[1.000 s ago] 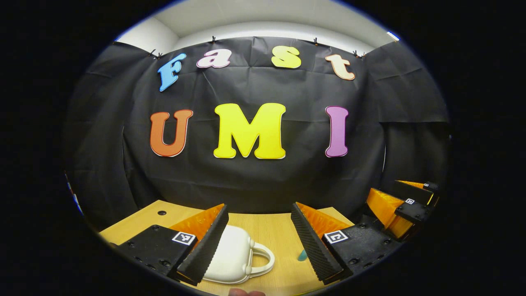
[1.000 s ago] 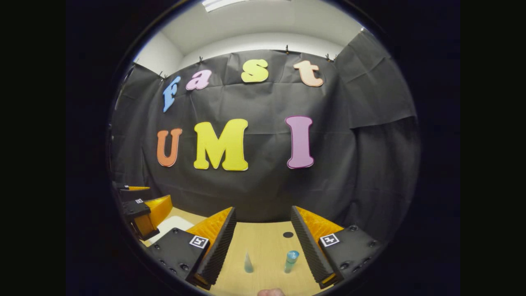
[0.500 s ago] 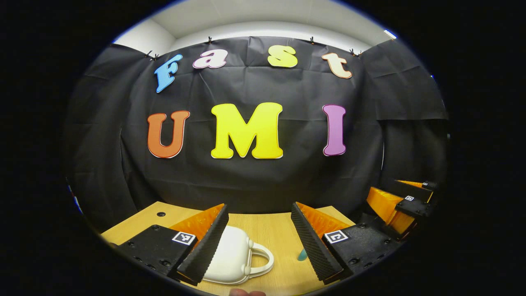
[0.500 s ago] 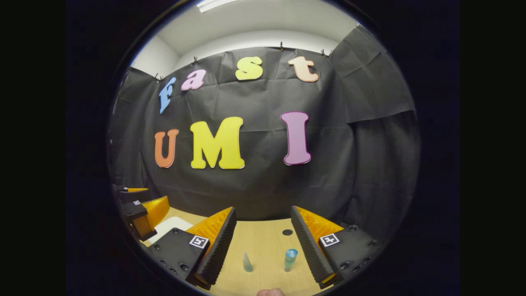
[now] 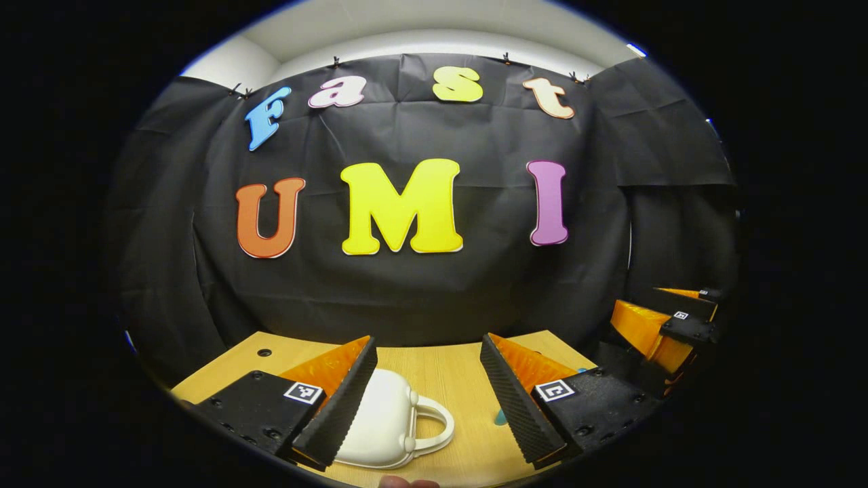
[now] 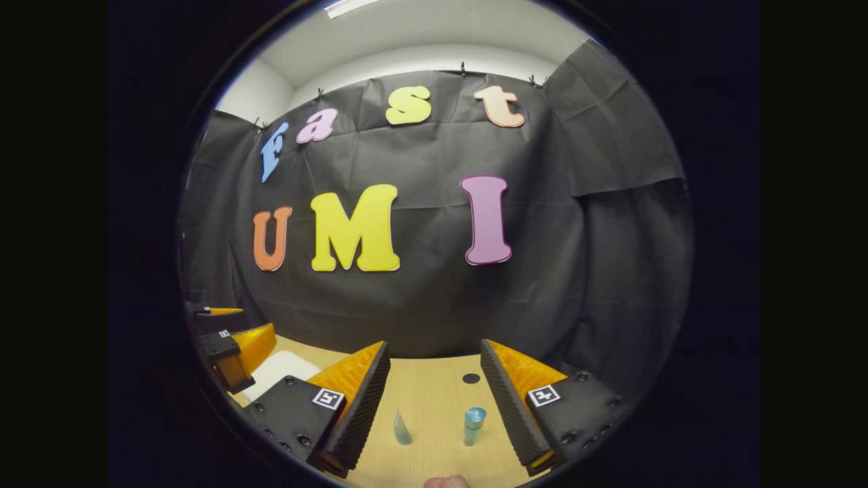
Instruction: First open the suitcase, pack the skin care products into it, and then close the suitcase.
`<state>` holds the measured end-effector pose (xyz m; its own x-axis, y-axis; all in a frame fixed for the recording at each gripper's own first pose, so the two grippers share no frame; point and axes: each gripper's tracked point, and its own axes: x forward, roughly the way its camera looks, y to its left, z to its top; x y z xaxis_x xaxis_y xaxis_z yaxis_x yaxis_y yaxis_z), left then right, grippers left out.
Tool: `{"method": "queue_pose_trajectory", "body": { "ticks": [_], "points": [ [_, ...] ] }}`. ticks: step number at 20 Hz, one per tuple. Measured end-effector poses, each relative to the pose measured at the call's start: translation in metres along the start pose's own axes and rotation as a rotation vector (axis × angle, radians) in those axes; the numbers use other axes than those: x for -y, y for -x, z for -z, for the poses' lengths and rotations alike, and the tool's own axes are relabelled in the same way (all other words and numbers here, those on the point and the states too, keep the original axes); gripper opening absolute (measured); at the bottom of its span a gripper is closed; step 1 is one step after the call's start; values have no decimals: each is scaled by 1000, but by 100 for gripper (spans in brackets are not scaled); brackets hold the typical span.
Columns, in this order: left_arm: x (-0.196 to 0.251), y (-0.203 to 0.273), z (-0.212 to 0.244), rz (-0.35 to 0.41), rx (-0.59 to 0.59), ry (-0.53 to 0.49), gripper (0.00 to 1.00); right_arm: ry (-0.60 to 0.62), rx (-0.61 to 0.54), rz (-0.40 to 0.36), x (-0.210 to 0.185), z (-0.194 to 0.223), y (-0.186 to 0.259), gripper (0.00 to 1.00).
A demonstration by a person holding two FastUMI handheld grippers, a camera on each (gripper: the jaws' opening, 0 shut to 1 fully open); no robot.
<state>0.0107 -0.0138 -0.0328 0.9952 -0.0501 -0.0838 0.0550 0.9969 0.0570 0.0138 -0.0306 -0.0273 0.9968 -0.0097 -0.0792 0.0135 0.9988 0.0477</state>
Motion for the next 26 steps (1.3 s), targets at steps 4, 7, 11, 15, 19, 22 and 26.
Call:
{"method": "queue_pose_trajectory", "body": {
  "ticks": [4,7,11,15,19,22,26],
  "points": [
    [9,-4,34,44,-69,-84,98,6,-22,-16,11,15,2,79],
    [12,-11,72,60,-123,-205,99,34,-53,11,35,27,-3,79],
    [18,-25,118,82,-195,-418,99,23,-65,52,65,33,-3,80],
    [20,-40,169,101,-290,-636,99,23,-86,63,79,40,-3,80],
    [13,-45,204,84,-404,-769,96,22,-94,63,90,43,-1,79],
    [14,-45,218,79,-450,-857,95,22,-103,64,98,47,-3,79],
    [3,-53,232,64,-511,-930,90,4,-112,65,109,52,-7,79]
  ]
}}
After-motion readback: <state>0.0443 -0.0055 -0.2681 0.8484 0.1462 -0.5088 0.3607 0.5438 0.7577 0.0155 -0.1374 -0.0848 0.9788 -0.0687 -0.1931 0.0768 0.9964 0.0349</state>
